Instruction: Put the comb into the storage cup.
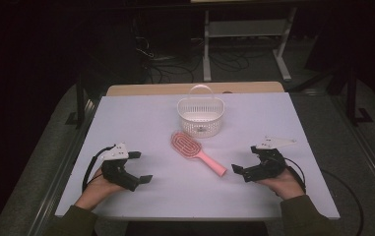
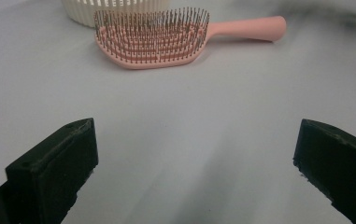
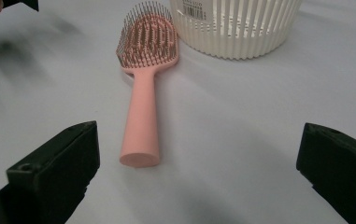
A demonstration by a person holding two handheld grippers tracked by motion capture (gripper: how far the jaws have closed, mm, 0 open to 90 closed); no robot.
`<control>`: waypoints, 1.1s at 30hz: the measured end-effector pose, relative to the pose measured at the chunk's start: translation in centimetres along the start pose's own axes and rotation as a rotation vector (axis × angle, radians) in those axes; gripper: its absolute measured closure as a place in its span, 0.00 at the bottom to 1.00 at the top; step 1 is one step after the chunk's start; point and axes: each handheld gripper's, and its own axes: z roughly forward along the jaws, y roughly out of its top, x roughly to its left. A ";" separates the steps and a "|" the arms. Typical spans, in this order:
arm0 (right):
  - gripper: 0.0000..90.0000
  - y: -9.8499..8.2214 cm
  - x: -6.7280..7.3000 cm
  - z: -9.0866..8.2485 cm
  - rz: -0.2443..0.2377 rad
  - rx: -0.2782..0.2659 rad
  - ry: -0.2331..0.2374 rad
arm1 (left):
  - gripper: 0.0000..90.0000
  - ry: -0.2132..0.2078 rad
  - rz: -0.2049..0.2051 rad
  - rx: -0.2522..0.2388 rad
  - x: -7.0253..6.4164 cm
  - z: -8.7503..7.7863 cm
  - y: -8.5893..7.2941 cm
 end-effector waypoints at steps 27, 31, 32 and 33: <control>0.00 1.4 0.9 0.8 -0.029 0.023 0.015 | 0.00 -0.007 0.005 -0.012 -0.2 -0.1 0.1; 0.00 1.8 1.0 1.0 -0.035 0.024 0.019 | 0.00 -0.004 0.007 -0.011 -0.2 -0.1 0.1; 0.00 1.8 1.1 1.1 -0.037 0.024 0.020 | 0.00 -0.005 0.007 -0.010 -0.2 -0.1 0.1; 0.00 1.8 1.1 1.1 -0.037 0.024 0.020 | 0.00 -0.005 0.007 -0.010 -0.2 -0.1 0.1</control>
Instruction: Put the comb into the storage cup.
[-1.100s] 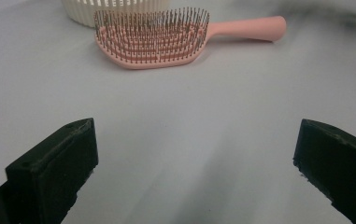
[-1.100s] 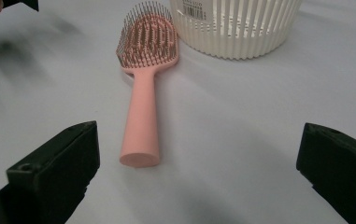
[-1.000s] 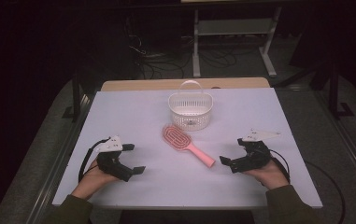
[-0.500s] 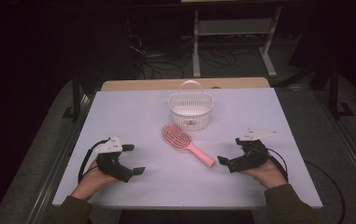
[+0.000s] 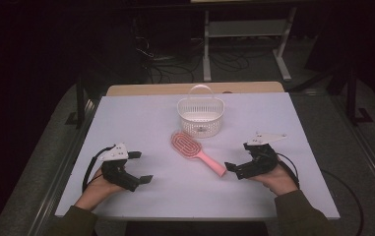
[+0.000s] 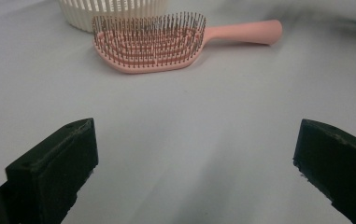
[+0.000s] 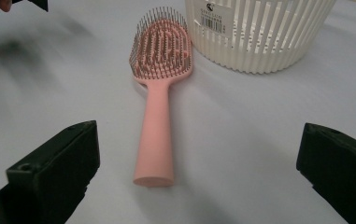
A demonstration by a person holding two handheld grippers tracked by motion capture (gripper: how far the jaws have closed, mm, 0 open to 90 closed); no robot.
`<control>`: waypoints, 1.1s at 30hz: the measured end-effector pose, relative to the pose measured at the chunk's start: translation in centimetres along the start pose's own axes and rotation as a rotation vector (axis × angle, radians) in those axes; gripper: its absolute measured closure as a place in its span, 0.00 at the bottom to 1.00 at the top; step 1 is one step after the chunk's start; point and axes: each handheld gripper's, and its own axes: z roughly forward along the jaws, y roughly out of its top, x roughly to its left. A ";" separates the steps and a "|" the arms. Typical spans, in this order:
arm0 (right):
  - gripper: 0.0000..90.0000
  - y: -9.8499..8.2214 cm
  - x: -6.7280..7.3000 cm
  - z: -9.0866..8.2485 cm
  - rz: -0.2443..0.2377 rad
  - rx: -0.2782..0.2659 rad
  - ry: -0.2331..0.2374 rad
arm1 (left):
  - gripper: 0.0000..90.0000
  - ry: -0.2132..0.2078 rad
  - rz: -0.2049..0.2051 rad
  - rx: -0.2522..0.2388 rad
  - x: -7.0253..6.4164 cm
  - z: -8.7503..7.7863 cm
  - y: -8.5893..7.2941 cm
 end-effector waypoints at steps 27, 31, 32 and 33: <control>0.00 1.8 0.3 0.9 -0.011 0.005 0.025 | 0.00 -0.017 0.002 0.004 0.0 0.3 0.0; 0.00 2.1 0.3 1.1 -0.014 0.006 0.027 | 0.00 -0.015 0.002 0.003 0.0 0.3 0.0; 0.00 2.1 0.3 1.1 -0.014 0.006 0.027 | 0.00 -0.015 0.002 0.003 0.0 0.3 0.0; 0.00 2.2 0.4 1.2 -0.013 0.006 0.028 | 0.00 -0.016 0.002 0.003 0.0 0.3 0.0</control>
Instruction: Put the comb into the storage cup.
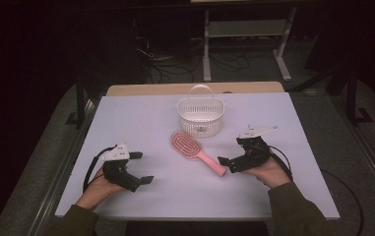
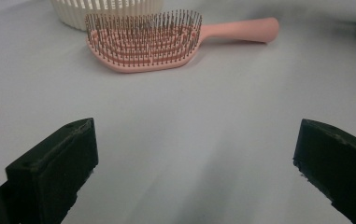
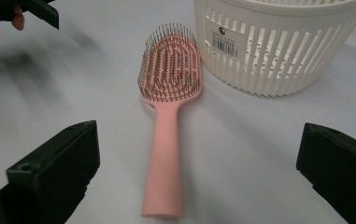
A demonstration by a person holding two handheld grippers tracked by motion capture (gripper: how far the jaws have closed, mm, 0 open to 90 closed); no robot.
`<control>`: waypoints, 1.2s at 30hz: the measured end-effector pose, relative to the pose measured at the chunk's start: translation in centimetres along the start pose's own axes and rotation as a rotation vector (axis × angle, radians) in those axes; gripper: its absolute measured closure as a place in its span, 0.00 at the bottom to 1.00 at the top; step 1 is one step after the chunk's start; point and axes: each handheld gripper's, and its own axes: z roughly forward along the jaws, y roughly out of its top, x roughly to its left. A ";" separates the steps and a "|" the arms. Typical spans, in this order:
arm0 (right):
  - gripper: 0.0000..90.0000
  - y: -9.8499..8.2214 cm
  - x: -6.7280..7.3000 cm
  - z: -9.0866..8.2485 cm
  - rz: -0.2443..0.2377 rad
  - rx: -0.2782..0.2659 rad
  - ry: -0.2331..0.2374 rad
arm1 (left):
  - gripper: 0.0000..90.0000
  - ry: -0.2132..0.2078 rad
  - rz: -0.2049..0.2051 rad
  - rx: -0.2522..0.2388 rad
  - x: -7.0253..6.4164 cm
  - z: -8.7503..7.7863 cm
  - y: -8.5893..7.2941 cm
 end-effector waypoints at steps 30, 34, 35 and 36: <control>0.00 1.8 0.0 1.7 -0.011 0.004 0.010 | 0.00 -0.009 0.001 0.006 -0.1 0.1 0.0; 0.00 2.0 0.0 2.0 -0.016 0.012 0.013 | 0.00 -0.010 0.003 0.004 -0.1 0.1 0.0; 0.00 2.1 0.1 2.1 -0.019 0.013 0.014 | 0.00 -0.010 0.002 0.003 -0.1 0.1 0.0; 0.00 2.1 0.1 2.1 -0.020 0.012 0.016 | 0.00 -0.009 0.002 0.003 -0.1 0.1 0.0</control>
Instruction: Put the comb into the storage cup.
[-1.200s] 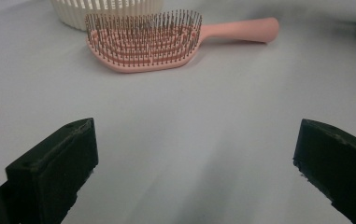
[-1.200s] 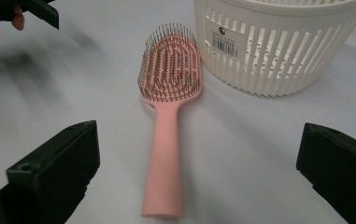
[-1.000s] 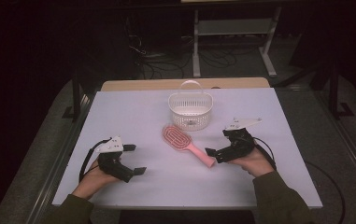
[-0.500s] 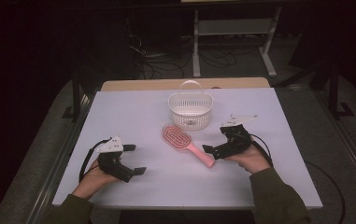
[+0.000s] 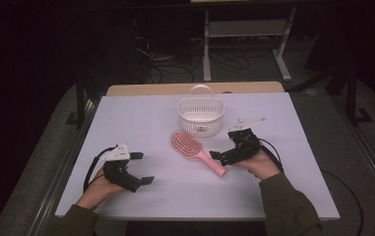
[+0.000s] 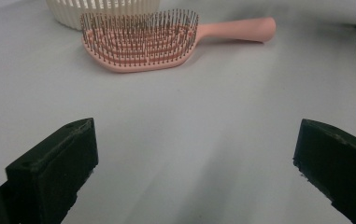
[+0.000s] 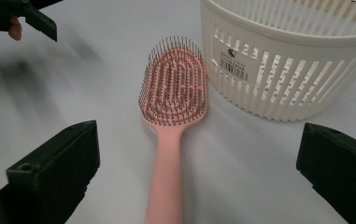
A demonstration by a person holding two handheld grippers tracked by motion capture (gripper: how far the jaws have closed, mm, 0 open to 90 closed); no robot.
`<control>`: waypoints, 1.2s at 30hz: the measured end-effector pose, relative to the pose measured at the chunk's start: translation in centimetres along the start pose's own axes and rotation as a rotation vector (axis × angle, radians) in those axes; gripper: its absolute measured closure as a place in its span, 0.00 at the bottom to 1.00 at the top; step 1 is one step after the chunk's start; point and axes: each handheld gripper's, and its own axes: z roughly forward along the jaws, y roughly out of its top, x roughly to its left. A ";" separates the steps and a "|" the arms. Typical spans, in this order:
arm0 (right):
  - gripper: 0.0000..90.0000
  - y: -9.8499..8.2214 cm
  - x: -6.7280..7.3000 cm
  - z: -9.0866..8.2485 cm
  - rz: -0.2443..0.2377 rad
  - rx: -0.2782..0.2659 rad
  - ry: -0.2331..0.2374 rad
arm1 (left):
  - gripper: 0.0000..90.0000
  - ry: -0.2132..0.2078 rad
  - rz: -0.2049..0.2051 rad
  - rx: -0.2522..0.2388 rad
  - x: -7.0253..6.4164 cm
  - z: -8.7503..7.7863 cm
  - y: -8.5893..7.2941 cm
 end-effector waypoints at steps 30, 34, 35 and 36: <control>0.00 1.1 0.3 1.5 -0.017 0.015 0.010 | 0.00 -0.007 -0.001 0.000 0.0 0.1 0.0; 0.00 1.3 0.3 1.7 -0.016 0.016 0.015 | 0.00 -0.010 0.000 0.001 -0.1 0.1 0.0; 0.00 1.3 0.3 1.7 -0.016 0.016 0.015 | 0.00 -0.010 0.000 0.001 -0.1 0.1 0.0; 0.00 1.4 0.3 1.7 -0.015 0.014 0.015 | 0.00 -0.010 -0.001 0.001 -0.1 0.1 0.0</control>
